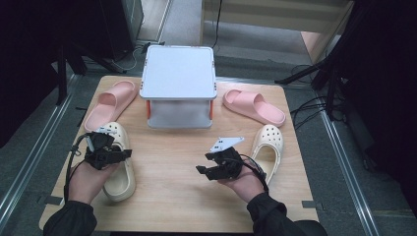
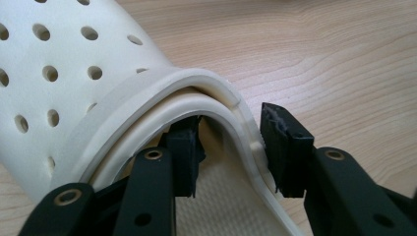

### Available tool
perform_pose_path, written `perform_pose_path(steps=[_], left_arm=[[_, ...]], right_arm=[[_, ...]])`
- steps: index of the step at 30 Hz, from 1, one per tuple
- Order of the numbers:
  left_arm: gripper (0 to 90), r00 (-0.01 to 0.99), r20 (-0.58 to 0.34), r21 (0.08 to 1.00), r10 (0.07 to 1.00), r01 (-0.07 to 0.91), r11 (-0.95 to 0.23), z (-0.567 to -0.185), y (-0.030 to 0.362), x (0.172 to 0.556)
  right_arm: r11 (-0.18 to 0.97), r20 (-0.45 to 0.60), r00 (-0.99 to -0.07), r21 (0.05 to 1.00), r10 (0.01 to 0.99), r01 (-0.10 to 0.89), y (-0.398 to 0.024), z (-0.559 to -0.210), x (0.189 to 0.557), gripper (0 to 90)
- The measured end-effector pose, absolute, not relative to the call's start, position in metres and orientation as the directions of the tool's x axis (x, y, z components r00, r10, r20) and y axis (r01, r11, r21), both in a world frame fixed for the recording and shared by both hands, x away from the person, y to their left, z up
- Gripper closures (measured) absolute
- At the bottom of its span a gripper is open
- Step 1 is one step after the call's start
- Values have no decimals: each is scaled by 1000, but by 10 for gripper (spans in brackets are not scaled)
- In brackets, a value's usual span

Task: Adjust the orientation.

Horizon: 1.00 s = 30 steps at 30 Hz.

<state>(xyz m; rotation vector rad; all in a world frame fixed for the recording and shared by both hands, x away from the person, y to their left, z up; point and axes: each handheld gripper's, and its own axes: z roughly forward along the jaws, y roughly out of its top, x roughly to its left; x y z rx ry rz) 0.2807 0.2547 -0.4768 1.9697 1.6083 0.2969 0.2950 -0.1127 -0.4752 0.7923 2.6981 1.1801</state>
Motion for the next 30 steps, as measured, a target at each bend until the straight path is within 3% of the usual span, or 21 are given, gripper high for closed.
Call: perform_pose_path(steps=[10,17,30], left_arm=[[765,205,-185,536,961,841,-76,-467,269,269],[776,196,-187,573,963,818,-55,-453,280,261],[776,373,-170,676,912,718,-168,-432,229,246]], right_arm=[[557,119,-856,713,503,426,-115,-474,296,436],[561,114,-860,714,497,419,-113,-474,298,435],[550,121,-867,729,483,407,-112,-472,298,456]])
